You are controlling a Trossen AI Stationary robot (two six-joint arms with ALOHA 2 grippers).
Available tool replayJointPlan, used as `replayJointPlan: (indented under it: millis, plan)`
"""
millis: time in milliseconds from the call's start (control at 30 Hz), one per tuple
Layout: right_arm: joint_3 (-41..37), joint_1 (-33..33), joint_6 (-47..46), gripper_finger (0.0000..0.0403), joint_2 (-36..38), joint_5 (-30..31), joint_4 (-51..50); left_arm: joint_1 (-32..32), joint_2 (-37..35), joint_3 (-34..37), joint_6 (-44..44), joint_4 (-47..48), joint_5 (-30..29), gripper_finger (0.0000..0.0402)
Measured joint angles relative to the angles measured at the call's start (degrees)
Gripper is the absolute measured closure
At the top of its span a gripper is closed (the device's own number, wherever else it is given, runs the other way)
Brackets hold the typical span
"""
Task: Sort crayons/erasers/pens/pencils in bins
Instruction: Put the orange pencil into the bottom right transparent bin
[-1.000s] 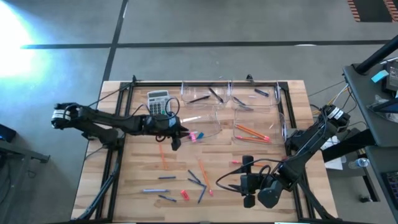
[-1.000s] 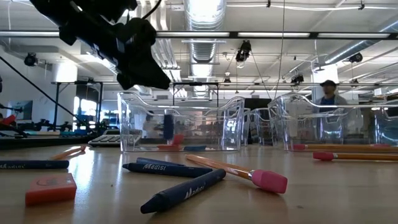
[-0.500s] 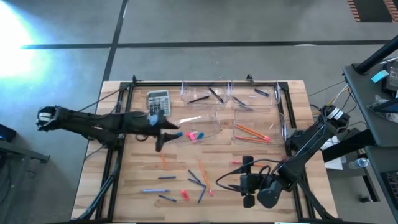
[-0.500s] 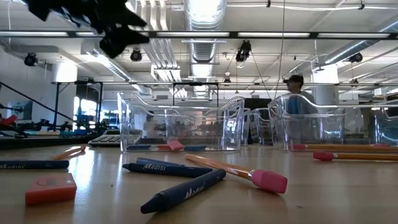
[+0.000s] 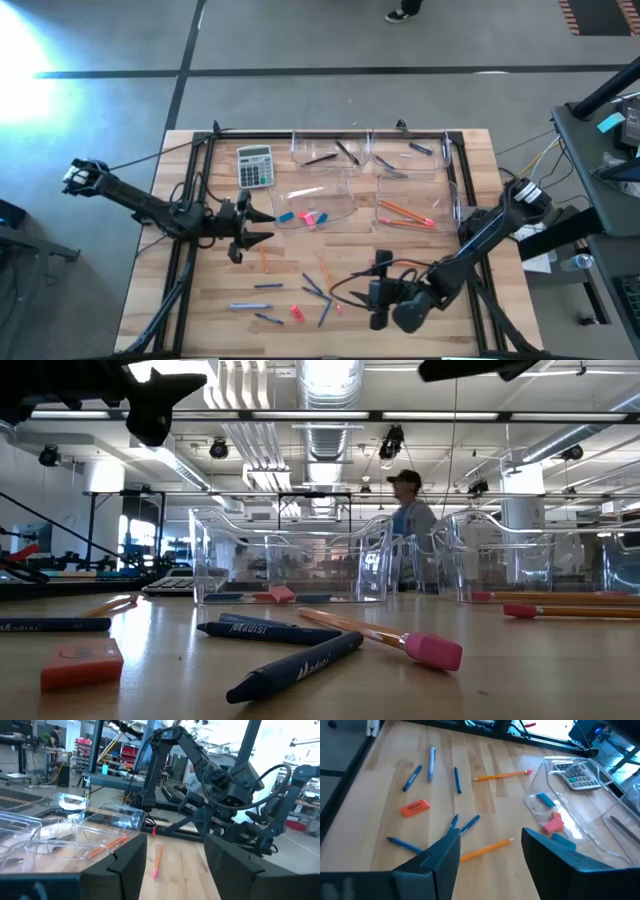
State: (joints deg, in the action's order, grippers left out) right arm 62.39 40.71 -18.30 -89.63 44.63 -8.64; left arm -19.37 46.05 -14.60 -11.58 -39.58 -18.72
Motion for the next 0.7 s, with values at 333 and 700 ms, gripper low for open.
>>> replayJointPlan:
  millis: [333,700]
  plan:
    - [-0.3,-6.0,-4.4,0.0202,-7.6,-9.8,2.2,0.0,3.7,-0.7,0.0,-0.5,0.0,0.0217]
    - [0.1,-9.7,-5.2,0.0202,-15.6,-17.7,9.0,0.1,6.0,-1.5,0.0,-0.6,-0.2,0.0217]
